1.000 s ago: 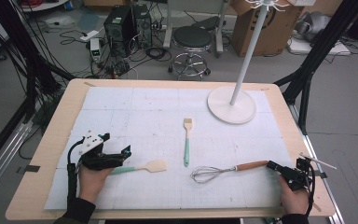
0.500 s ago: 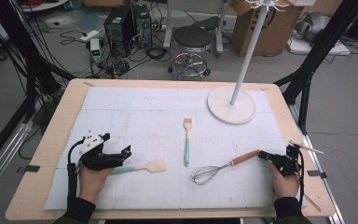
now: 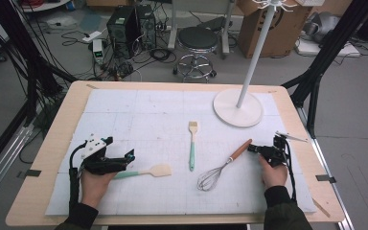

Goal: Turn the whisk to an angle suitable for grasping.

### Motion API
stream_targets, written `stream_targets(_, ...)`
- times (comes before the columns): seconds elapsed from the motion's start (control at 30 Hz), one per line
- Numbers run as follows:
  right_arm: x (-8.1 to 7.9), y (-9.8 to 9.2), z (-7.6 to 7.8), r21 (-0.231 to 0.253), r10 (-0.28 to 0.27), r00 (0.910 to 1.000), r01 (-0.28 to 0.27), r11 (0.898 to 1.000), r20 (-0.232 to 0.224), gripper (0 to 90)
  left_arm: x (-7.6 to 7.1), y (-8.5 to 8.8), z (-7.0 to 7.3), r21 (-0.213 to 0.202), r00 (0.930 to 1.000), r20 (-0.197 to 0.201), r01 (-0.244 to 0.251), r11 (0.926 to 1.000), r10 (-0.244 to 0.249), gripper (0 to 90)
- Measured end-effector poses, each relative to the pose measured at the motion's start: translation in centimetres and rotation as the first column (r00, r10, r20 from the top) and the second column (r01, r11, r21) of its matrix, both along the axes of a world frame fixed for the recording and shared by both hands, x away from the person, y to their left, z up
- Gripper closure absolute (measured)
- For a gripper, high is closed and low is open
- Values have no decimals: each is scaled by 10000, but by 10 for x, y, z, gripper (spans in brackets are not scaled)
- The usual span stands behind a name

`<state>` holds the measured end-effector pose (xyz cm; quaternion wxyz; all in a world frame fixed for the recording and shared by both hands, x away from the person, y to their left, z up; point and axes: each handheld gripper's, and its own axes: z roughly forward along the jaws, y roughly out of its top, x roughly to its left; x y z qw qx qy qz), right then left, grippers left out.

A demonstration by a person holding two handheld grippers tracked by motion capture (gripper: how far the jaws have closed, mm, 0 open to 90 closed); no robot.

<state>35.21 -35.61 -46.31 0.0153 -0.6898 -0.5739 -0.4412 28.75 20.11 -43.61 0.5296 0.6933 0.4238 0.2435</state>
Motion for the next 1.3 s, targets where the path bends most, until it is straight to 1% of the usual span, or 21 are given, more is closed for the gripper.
stream_targets(0.03, 3, 4, -1, 109, 57, 10000, -57, 9999, -19, 896, 0, 0, 0, 17, 10000, -4, 11, 10000, -11, 33)
stream_targets(0.07, 6, 8, -1, 90, 129, 9999, -130, 9999, 29, 896, 0, 0, 0, 16, 10000, 4, 13, 10000, -13, 33)
stream_targets(0.13, 11, 16, 0, 20, 309, 9995, -308, 9995, -73, 896, 0, 1, 0, -19, 10000, 24, 20, 10000, -20, 33)
stream_targets(0.2, 16, 26, 0, -20, 488, 9988, -488, 9988, -77, 896, 0, 1, 0, -23, 10000, -2, 24, 10000, -24, 33)
stream_targets(0.23, 18, 30, 0, 38, 515, 9987, -515, 9987, -41, 896, 0, 1, 0, -54, 10000, 11, 5, 10000, -5, 33)
stream_targets(0.27, 20, 35, -1, 158, 559, 9984, -557, 9983, -105, 896, 0, 1, 0, -57, 10000, 0, 15, 10000, -15, 33)
stream_targets(0.3, 22, 38, -2, 175, 616, 9981, -616, 9979, 3, 896, 0, 1, 0, -73, 10000, 9, 15, 10000, -15, 33)
stream_targets(0.33, 24, 43, -2, 273, 646, 9979, -645, 9975, -39, 896, 0, 1, 0, -72, 10000, 10, 27, 10000, -27, 33)
stream_targets(0.4, 28, 52, -2, 282, 769, 9970, -767, 9967, -69, 896, 0, 1, 0, -73, 10000, 9, 32, 10000, -31, 33)
stream_targets(0.5, 34, 66, 0, 166, 1129, 9935, -1126, 9935, -166, 896, 0, 1, 0, -61, 10000, 38, 41, 10000, -40, 33)
stream_targets(0.57, 36, 75, 0, 72, 1353, 9907, -1352, 9908, -128, 896, -1, 2, 0, -91, 10000, 27, 36, 10000, -35, 33)
stream_targets(0.63, 39, 82, 1, -3, 1504, 9885, -1504, 9886, -168, 896, 0, 2, 0, -90, 10000, 40, 21, 10000, -21, 34)
stream_targets(0.7, 41, 88, 2, -250, 1589, 9872, -1592, 9869, -133, 896, 0, 2, 0, -88, 10000, 34, 26, 10000, -26, 34)
stream_targets(0.77, 43, 94, 3, -366, 1773, 9841, -1777, 9834, -139, 896, 0, 2, 0, -71, 10000, 39, 58, 10000, -57, 33)
stream_targets(0.8, 45, 97, 4, -349, 1827, 9829, -1834, 9824, -225, 896, 0, 2, 0, -68, 10000, 35, 54, 10000, -54, 33)
stream_targets(0.9, 49, 105, 4, -243, 2107, 9771, -2115, 9771, -308, 896, 0, 2, 0, -86, 10000, 28, 19, 10000, -19, 33)
stream_targets(1.03, 51, 109, 3, -209, 2267, 9735, -2273, 9736, -309, 896, -1, 3, 0, -80, 10000, 38, 18, 10000, -18, 34)
stream_targets(1.13, 52, 111, 2, -28, 2387, 9704, -2390, 9710, -363, 896, 0, 3, 0, -63, 10000, 24, 21, 10000, -21, 34)
stream_targets(1.23, 52, 114, 2, 9, 2578, 9656, -2579, 9662, -344, 896, -1, 3, 0, -112, 10000, 47, 38, 9999, -38, 34)
stream_targets(1.3, 53, 117, 1, 117, 2768, 9603, -2766, 9609, -349, 896, -1, 3, 1, -118, 10000, 58, 65, 9999, -65, 33)
